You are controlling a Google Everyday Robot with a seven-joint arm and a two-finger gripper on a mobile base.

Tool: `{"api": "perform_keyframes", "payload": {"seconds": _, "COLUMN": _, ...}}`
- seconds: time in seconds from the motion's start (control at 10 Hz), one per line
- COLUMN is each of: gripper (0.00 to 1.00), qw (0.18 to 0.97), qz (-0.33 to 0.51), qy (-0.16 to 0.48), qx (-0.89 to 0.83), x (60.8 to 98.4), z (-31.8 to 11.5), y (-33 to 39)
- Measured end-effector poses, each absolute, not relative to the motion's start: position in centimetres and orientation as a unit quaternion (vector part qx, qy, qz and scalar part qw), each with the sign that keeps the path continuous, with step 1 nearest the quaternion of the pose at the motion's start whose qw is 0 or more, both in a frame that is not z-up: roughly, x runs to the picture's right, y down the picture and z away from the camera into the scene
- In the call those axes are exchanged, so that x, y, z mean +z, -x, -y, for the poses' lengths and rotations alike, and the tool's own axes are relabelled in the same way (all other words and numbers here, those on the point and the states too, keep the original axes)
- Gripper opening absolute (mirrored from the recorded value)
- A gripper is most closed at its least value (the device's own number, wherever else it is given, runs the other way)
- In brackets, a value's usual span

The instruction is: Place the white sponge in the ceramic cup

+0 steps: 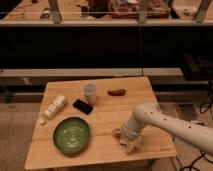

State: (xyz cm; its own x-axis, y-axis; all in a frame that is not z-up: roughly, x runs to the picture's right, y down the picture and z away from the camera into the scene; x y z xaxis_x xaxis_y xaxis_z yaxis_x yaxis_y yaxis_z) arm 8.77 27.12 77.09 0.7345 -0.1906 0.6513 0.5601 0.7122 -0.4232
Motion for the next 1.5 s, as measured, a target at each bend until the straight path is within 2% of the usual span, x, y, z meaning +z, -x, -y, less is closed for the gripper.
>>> {"api": "perform_keyframes", "payload": {"seconds": 0.2, "gripper": 0.8, "qw": 0.883, "qz": 0.294, "qy": 0.292, "qx": -0.22, "x": 74.1, "z": -25.4, "y": -8.6}}
{"api": "perform_keyframes", "payload": {"seconds": 0.3, "gripper": 0.8, "qw": 0.888, "qz": 0.291, "qy": 0.276, "qx": -0.225, "x": 71.5, "z": -23.9, "y": -8.4}}
{"api": "perform_keyframes", "payload": {"seconds": 0.6, "gripper": 0.8, "qw": 0.911, "qz": 0.264, "qy": 0.255, "qx": -0.187, "x": 68.3, "z": -21.6, "y": -9.2}}
{"api": "perform_keyframes", "payload": {"seconds": 0.8, "gripper": 0.8, "qw": 0.933, "qz": 0.239, "qy": 0.244, "qx": -0.116, "x": 68.1, "z": -21.3, "y": -11.5}}
{"api": "perform_keyframes", "payload": {"seconds": 1.3, "gripper": 0.8, "qw": 0.958, "qz": 0.171, "qy": 0.227, "qx": 0.042, "x": 70.3, "z": -22.5, "y": -16.3}}
{"api": "perform_keyframes", "payload": {"seconds": 1.5, "gripper": 0.8, "qw": 0.953, "qz": 0.17, "qy": 0.242, "qx": 0.061, "x": 71.4, "z": -22.6, "y": -16.9}}
